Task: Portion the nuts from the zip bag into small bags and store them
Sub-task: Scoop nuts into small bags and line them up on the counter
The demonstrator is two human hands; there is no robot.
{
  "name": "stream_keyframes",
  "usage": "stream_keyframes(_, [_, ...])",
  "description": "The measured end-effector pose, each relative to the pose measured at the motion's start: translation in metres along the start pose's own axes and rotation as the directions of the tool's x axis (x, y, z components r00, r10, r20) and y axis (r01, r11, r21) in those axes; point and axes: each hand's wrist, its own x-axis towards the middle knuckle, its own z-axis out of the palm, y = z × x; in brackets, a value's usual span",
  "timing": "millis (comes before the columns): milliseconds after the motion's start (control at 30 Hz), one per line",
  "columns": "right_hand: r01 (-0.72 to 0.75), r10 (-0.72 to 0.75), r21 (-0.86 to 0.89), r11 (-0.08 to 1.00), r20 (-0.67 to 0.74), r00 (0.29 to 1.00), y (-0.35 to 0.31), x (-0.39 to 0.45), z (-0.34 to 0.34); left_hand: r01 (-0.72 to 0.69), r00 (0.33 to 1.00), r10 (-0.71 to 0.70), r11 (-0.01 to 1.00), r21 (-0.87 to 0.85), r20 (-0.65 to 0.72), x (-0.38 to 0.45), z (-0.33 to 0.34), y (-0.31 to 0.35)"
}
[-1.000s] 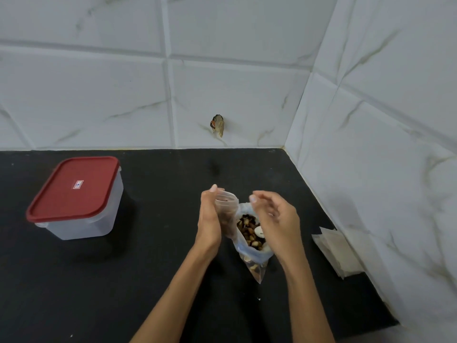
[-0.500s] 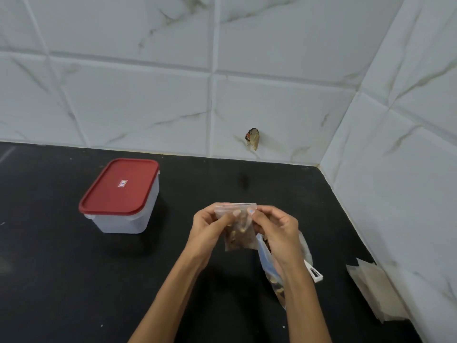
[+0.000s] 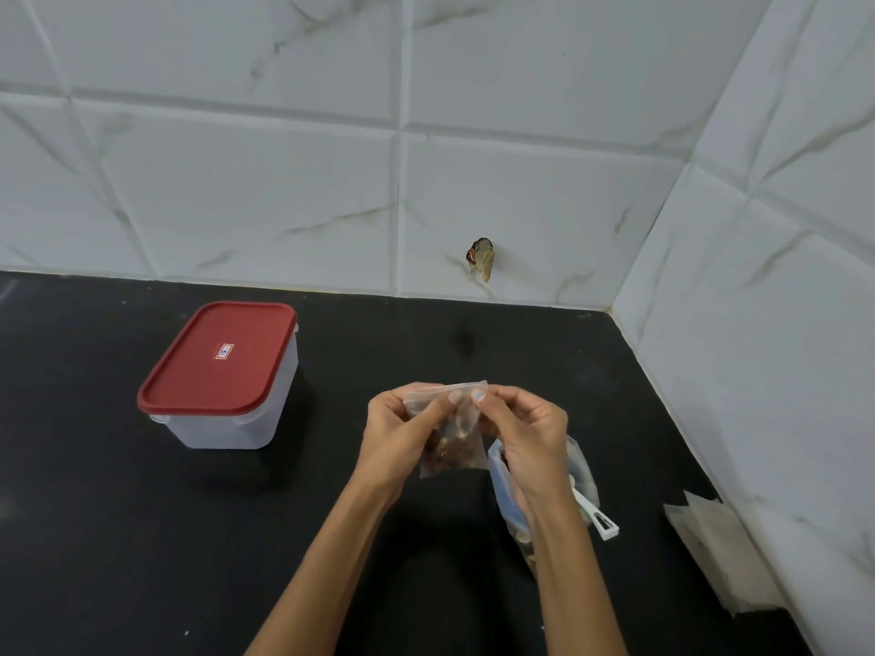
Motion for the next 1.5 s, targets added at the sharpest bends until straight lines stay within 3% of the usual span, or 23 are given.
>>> stream_keyframes(233, [-0.001,0.003,0.053,0.999,-0.030,1.000,0.006,0.001,-0.004,-0.039,0.999,0.040,0.998,0.048,-0.016,0.000,0.004,-0.006])
stream_keyframes(400, [-0.126,0.126,0.157,0.980,0.009,0.992,0.017,0.001,-0.005,0.015,0.999,-0.013,0.999,0.042,-0.050,-0.001,0.006,-0.012])
stream_keyframes(900, [-0.163,0.180,0.141,0.977,-0.120,0.976,0.023,-0.011,0.009,0.144,0.985,-0.150,0.987,-0.073,-0.088,-0.011,0.000,-0.016])
stream_keyframes(1233, [-0.124,0.128,0.035,0.992,-0.110,0.986,0.027,-0.014,0.007,0.119,0.991,-0.118,0.993,0.021,-0.059,-0.015,-0.004,-0.019])
stream_keyframes(1367, [-0.196,0.200,0.103,0.975,-0.038,0.979,0.032,-0.013,0.007,0.098,0.993,-0.094,0.994,0.050,-0.069,-0.014,-0.004,-0.019])
stream_keyframes(1500, [-0.207,0.206,0.041,0.978,0.022,0.978,0.034,-0.014,0.005,0.132,0.989,-0.127,0.988,0.076,-0.074,-0.013,-0.010,-0.021])
